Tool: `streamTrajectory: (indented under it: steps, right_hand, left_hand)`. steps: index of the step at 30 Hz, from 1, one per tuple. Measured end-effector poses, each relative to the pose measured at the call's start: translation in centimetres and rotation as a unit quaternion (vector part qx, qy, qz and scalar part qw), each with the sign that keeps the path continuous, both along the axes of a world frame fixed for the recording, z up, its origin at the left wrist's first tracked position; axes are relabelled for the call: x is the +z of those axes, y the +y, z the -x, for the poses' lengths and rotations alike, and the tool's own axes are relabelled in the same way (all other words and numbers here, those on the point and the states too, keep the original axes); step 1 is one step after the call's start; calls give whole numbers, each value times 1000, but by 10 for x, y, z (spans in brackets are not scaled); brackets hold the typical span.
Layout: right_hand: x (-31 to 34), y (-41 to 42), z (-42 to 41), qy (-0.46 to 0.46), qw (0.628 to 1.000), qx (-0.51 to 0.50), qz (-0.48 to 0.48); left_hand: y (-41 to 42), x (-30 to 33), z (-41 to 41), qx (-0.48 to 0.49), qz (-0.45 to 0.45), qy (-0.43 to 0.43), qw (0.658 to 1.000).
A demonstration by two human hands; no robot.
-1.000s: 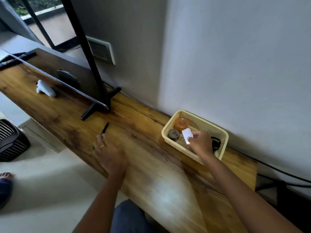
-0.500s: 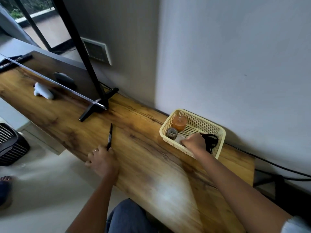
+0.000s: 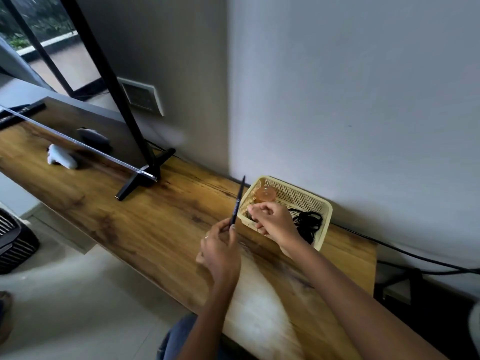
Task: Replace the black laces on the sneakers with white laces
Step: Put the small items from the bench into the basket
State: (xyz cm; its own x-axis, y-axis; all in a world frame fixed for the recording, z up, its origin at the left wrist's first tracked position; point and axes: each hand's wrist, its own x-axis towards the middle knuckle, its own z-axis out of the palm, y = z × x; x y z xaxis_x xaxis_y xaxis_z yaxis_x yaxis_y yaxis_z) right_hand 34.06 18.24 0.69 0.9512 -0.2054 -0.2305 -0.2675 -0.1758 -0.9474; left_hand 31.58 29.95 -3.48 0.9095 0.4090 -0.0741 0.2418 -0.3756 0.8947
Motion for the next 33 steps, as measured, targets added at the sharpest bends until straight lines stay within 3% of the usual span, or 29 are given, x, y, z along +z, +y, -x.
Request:
streamTrajectory:
  steps: [8,13,17,23,33]
  right_hand:
    - [4,-20,3,-33,996,-78,6]
    - [-4,-50,-10,15,986,-143,83]
    - [-23,-66,-19,100,981,-99,135]
    - [-50,-66,-33,187,966,-68,168]
    - [-68,-55,-43,165,957,-43,235]
  left_hand:
    - [-37,11,-2,-130,-134,-48,981]
    - [-44,-3,-8,-177,-189,-18,966]
    - [-46,-16,-12,-215,-219,32,951]
    - [-45,-27,-12,-225,-240,9,944]
    - [-45,-31,-12,-220,-261,3,940]
